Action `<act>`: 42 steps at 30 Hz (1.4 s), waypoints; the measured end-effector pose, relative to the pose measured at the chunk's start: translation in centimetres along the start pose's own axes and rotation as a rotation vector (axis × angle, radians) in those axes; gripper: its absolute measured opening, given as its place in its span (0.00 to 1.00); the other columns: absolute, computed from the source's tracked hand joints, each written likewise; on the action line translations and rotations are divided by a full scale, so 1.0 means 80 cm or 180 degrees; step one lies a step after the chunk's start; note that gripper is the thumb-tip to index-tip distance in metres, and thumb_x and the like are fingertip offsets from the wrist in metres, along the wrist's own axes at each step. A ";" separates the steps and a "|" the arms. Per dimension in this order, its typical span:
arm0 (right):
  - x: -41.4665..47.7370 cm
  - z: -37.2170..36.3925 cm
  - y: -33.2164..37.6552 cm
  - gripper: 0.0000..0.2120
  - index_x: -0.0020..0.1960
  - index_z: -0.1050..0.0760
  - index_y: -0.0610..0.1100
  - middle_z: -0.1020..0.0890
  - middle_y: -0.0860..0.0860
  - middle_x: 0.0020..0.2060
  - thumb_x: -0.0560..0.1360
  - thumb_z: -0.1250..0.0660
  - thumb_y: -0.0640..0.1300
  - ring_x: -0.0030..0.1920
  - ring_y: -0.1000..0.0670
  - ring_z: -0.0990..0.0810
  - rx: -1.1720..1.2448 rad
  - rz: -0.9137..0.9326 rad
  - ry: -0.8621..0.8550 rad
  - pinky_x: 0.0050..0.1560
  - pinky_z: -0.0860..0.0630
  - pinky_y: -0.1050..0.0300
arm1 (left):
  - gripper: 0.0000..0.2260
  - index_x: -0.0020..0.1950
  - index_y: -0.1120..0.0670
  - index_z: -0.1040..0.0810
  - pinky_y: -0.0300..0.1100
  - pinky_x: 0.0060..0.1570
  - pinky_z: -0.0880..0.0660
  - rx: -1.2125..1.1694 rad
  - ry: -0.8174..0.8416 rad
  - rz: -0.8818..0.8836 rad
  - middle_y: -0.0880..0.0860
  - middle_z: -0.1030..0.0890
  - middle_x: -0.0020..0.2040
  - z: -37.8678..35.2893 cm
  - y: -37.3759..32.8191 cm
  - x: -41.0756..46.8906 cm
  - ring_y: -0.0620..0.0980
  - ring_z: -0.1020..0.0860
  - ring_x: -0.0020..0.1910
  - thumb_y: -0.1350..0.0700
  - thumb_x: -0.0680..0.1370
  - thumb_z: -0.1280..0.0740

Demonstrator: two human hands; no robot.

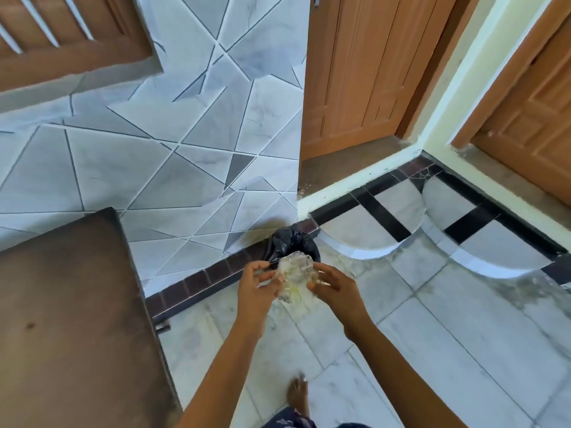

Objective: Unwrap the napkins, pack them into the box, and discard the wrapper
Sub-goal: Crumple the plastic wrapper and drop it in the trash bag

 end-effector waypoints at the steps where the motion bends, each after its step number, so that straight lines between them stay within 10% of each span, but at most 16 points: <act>1: 0.010 0.001 0.004 0.19 0.59 0.25 0.50 0.18 0.51 0.49 0.70 0.30 0.36 0.45 0.56 0.19 -0.0002 -0.0005 0.0058 0.44 0.23 0.65 | 0.12 0.46 0.51 0.28 0.33 0.31 0.25 0.0044 -0.0093 0.0022 0.52 0.21 0.44 -0.006 0.001 0.011 0.49 0.22 0.41 0.67 0.73 0.32; 10: 0.162 0.037 -0.014 0.12 0.43 0.23 0.53 0.17 0.49 0.46 0.69 0.29 0.36 0.48 0.48 0.19 -0.0176 -0.0450 -0.0229 0.45 0.25 0.57 | 0.13 0.33 0.57 0.23 0.37 0.42 0.23 0.0637 -0.0186 0.0222 0.51 0.20 0.37 -0.093 0.028 0.139 0.48 0.22 0.41 0.71 0.73 0.36; 21: 0.443 0.102 -0.100 0.08 0.46 0.22 0.49 0.18 0.50 0.44 0.70 0.31 0.37 0.47 0.49 0.20 -0.0924 -0.1121 0.0047 0.50 0.25 0.56 | 0.16 0.35 0.56 0.25 0.34 0.34 0.30 0.0369 -0.0224 0.1045 0.53 0.24 0.33 -0.198 0.158 0.376 0.42 0.26 0.29 0.73 0.75 0.41; 29: 0.614 0.062 -0.277 0.13 0.57 0.24 0.45 0.20 0.47 0.52 0.72 0.35 0.39 0.52 0.46 0.22 -0.1601 -0.1352 0.0289 0.50 0.27 0.53 | 0.17 0.33 0.53 0.28 0.39 0.41 0.30 0.0698 -0.0295 0.1666 0.50 0.26 0.35 -0.184 0.352 0.541 0.48 0.28 0.38 0.72 0.74 0.41; 36: 0.678 -0.019 -0.392 0.17 0.61 0.26 0.42 0.22 0.51 0.50 0.72 0.33 0.37 0.48 0.55 0.24 -0.1594 -0.1141 0.1034 0.48 0.30 0.73 | 0.19 0.32 0.47 0.27 0.49 0.45 0.28 0.0836 -0.1397 0.1371 0.53 0.24 0.35 -0.106 0.443 0.601 0.55 0.28 0.38 0.70 0.73 0.40; 42: 0.720 -0.030 -0.447 0.15 0.59 0.27 0.42 0.20 0.48 0.48 0.73 0.34 0.38 0.47 0.48 0.22 -0.2038 -0.1334 0.0836 0.46 0.29 0.60 | 0.10 0.41 0.59 0.20 0.34 0.46 0.29 0.1881 -0.1486 0.0778 0.56 0.19 0.44 -0.141 0.474 0.616 0.50 0.22 0.43 0.70 0.70 0.39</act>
Point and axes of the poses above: each hand's wrist, its own x-axis towards the middle knuckle, its own z-axis out of the back of the hand, y = z × x, the point moved 2 cm from there along x, towards the middle knuckle
